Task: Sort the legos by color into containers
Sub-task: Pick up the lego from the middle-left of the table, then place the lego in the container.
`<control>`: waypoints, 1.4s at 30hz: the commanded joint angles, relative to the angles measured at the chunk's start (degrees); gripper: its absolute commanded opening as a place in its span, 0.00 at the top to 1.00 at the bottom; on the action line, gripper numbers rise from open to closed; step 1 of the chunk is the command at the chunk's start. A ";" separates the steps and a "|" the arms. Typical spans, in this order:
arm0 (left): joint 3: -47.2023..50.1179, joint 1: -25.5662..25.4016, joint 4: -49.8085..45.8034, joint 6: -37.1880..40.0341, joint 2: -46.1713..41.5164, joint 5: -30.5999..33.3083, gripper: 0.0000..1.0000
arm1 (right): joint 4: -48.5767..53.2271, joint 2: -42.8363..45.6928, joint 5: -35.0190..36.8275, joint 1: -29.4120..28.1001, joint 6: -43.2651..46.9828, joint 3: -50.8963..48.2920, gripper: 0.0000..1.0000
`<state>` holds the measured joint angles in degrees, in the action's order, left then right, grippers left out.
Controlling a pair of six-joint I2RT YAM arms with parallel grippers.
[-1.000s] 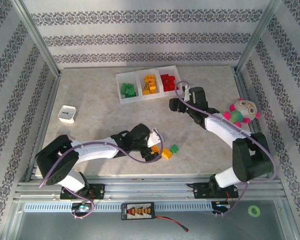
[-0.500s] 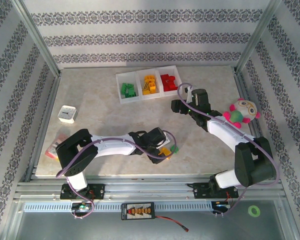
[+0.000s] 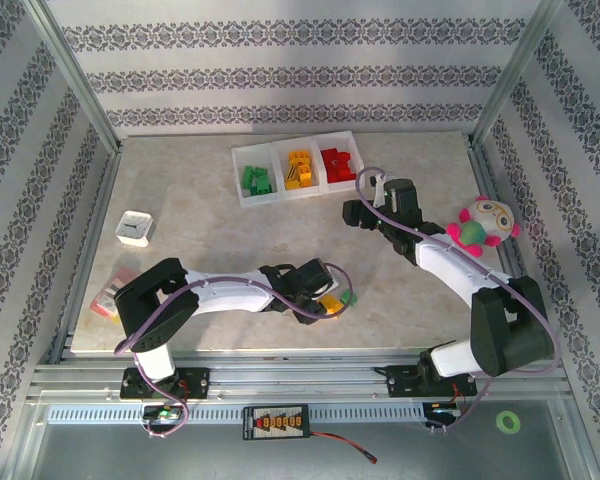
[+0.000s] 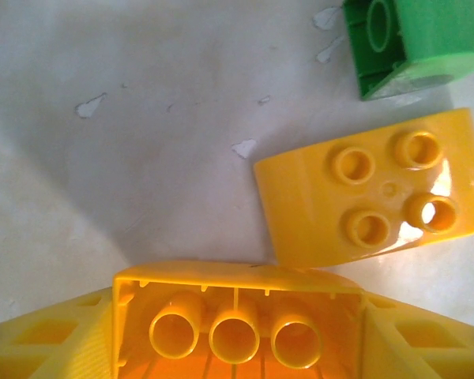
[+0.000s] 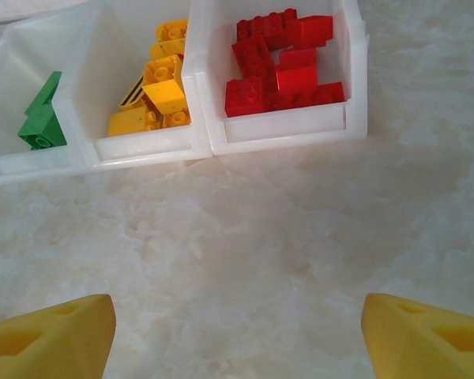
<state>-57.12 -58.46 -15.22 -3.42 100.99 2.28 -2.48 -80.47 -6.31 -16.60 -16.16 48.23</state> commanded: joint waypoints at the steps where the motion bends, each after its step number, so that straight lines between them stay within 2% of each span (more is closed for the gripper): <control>1: 0.77 -0.37 0.45 -1.33 -2.95 4.69 0.42 | 0.02 3.38 0.22 0.53 -0.27 -1.07 0.19; 8: 1.38 3.55 5.67 -4.18 -7.23 8.26 0.42 | 0.26 7.03 -0.89 0.45 -1.58 -3.15 0.19; 14: -5.01 10.94 8.43 -7.06 -5.68 5.54 0.43 | 1.41 9.39 -1.08 0.39 -1.56 -4.93 0.19; 18: -13.25 16.19 8.82 -6.50 -0.29 4.37 0.43 | 1.57 10.68 -1.04 0.36 -2.01 -6.28 0.19; 29: -42.15 26.08 3.11 -4.00 18.00 0.71 0.43 | 1.33 10.70 -1.80 0.36 -2.51 -7.44 0.19; 34: -53.83 28.79 2.04 -2.52 26.26 0.97 0.43 | 1.83 10.43 -1.69 0.40 -2.12 -7.71 0.19; 42: -66.39 32.05 2.26 -0.30 37.42 2.20 0.43 | 0.63 9.41 -1.96 0.07 -3.63 -9.59 0.19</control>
<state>-120.01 -27.57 -11.27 -5.80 135.79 4.10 -1.10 -70.72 -7.20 -16.62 -18.37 39.90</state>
